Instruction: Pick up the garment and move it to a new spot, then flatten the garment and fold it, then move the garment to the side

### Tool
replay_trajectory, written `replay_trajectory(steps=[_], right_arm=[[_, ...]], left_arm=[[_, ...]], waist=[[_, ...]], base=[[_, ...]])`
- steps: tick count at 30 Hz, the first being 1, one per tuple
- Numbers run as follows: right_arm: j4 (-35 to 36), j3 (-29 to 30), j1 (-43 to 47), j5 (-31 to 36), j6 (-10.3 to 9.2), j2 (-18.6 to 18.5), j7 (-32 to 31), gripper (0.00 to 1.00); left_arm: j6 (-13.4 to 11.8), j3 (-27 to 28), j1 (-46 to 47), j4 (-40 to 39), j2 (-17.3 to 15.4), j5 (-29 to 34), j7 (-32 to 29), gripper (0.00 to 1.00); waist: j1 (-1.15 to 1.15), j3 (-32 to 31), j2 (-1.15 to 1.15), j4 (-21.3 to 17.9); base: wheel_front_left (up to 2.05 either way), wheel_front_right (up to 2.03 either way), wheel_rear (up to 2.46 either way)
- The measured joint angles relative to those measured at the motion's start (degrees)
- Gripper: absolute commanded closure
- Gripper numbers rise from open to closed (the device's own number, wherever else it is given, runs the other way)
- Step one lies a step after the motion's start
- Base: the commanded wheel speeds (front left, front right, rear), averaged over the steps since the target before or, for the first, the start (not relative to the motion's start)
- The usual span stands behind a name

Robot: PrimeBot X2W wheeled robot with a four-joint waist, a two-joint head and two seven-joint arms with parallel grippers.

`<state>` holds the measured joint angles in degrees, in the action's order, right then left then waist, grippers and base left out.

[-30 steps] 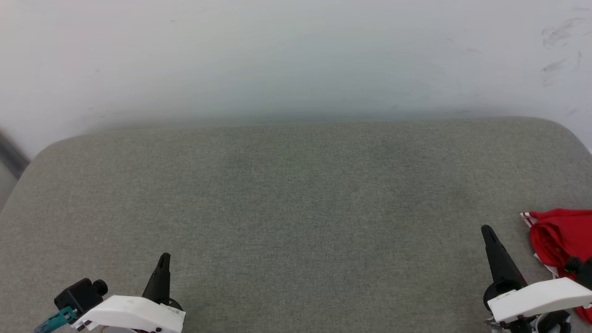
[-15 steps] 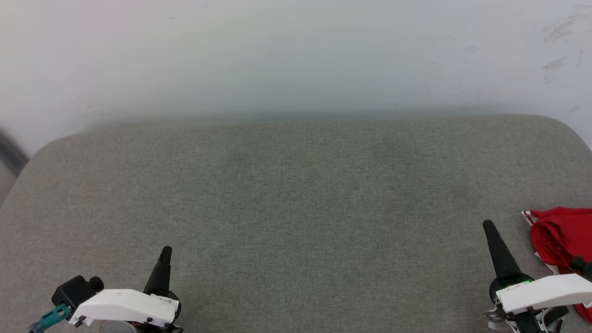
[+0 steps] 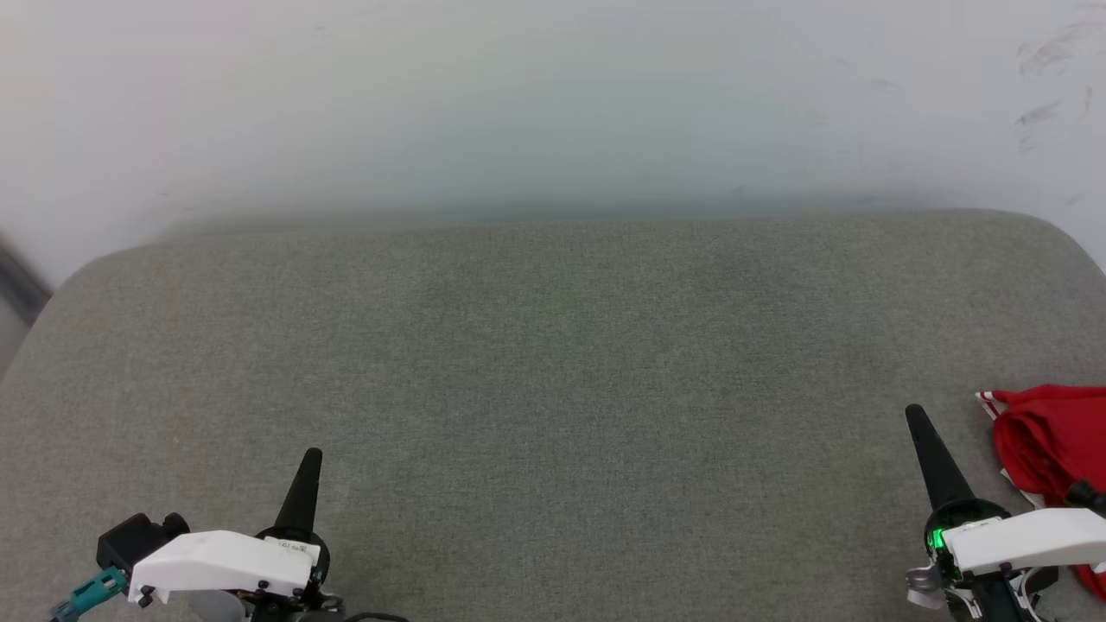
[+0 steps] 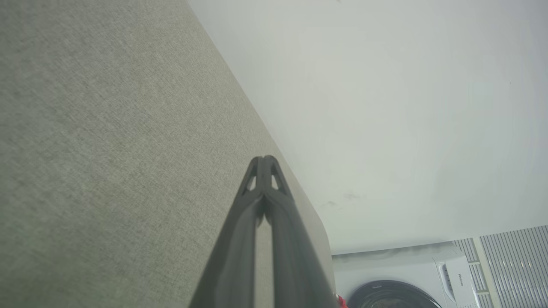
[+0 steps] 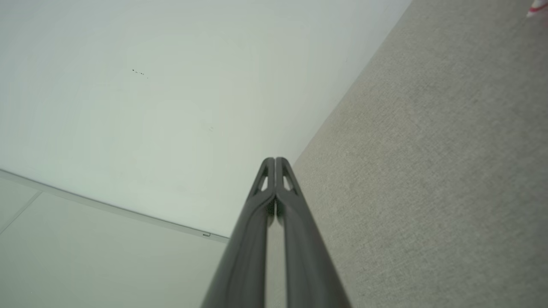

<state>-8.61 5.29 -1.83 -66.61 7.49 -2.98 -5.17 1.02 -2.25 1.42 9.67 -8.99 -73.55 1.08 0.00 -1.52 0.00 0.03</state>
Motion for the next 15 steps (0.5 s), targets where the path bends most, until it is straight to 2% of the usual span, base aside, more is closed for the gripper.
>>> replay_trajectory(steps=[15], right_arm=[[-1.7, 0.4, -1.3, -8.1, 0.0, 0.0, -0.5, 1.0]], left_arm=[[2.1, 2.4, 1.3, 1.4, 1.7, -6.3, -2.2, 1.0]], waist=[[0.0, 0.5, 0.0, 0.0]], base=[[0.0, 0.0, 0.0]])
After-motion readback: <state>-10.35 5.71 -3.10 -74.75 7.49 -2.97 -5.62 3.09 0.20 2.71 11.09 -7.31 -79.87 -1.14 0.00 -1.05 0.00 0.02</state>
